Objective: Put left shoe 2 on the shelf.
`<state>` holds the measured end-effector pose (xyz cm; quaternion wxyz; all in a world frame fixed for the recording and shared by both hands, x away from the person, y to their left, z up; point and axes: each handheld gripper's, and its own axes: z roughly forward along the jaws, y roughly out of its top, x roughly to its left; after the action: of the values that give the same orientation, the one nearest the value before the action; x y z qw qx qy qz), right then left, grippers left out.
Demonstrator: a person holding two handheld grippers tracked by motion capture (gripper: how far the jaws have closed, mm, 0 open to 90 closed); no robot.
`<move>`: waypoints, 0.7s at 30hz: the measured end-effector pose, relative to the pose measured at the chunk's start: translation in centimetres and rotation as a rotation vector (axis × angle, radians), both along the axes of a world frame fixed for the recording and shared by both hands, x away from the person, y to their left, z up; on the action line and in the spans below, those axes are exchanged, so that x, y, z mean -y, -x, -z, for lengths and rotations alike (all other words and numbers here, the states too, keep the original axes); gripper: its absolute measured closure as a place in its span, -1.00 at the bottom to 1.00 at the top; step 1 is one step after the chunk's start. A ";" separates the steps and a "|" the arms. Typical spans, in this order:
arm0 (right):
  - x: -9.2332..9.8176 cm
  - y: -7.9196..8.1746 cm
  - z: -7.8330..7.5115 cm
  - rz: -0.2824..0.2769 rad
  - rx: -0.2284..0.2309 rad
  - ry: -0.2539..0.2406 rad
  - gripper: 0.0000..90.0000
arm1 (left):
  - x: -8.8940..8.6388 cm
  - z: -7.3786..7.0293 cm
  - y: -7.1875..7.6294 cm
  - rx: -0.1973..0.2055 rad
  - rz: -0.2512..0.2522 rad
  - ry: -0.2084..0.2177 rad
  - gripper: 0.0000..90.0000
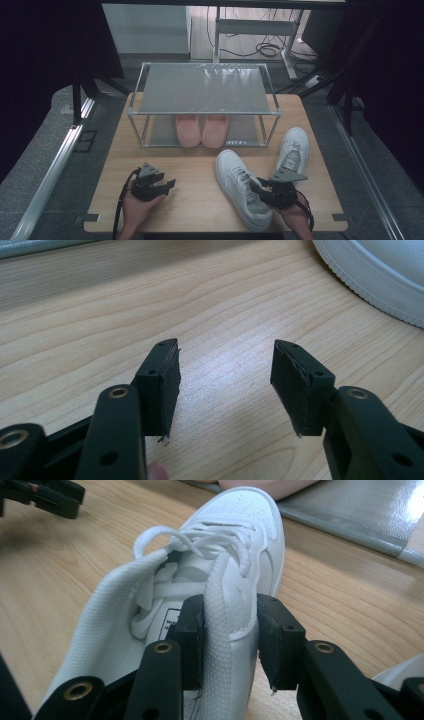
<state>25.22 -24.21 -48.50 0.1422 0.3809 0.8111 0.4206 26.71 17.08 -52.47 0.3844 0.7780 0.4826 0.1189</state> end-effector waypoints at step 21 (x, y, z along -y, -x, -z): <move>0.1 -0.5 0.6 0.074 0.008 -0.087 0.73 | 0.0 0.1 -0.1 -0.004 -0.001 -0.006 0.03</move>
<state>25.73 -24.29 -49.14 0.1442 0.4147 0.7768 0.4515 26.77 17.13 -52.57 0.3807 0.7793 0.4834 0.1189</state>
